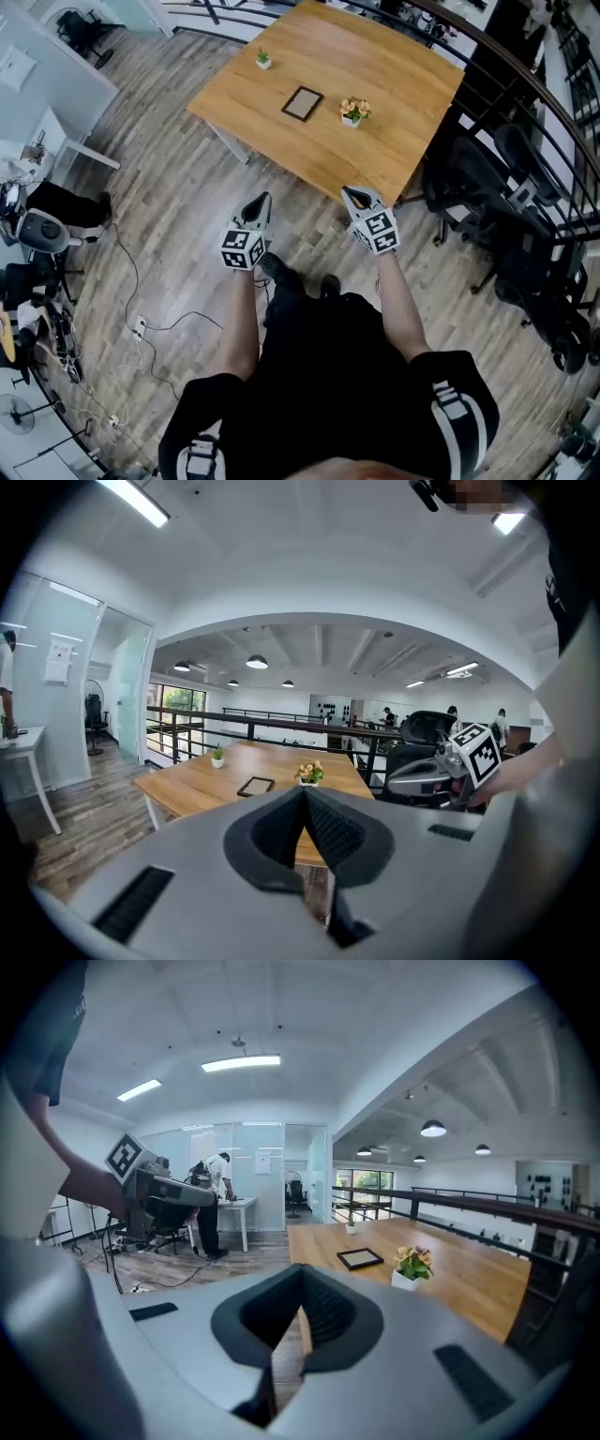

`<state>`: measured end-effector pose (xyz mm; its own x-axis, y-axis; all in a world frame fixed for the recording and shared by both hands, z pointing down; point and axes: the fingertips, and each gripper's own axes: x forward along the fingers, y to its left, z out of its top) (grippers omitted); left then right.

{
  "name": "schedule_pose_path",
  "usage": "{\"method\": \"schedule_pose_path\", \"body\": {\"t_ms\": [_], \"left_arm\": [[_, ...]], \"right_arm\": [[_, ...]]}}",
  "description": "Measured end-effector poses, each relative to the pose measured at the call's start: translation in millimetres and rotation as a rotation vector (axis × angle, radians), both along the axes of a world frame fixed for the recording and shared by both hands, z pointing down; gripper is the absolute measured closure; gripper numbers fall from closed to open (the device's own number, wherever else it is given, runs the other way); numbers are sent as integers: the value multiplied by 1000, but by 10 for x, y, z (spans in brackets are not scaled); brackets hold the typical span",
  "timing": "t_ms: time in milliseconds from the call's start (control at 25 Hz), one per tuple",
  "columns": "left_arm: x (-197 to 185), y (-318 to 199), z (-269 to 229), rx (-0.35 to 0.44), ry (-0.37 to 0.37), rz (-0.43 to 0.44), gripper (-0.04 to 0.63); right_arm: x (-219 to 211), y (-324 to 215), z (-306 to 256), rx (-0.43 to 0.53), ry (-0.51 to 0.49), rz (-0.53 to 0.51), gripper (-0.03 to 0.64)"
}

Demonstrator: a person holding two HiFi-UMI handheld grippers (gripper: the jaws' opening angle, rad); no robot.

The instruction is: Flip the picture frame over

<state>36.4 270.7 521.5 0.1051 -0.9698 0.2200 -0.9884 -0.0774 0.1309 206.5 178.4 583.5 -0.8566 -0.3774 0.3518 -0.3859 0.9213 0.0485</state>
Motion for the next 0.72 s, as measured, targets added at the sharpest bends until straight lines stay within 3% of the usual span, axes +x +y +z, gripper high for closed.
{"method": "schedule_pose_path", "body": {"t_ms": [400,640,720], "left_arm": [[-130,-104,33,4,24,-8,574],[-305,-209,0,24,61,2,569],[-353,-274,9,25,64,11,518]], "right_arm": [[-86,-62,8,-11,3,18,601],[-212,-170,-87,1,-3,51,440],[-257,-229,-100,3,-12,66,395]]}}
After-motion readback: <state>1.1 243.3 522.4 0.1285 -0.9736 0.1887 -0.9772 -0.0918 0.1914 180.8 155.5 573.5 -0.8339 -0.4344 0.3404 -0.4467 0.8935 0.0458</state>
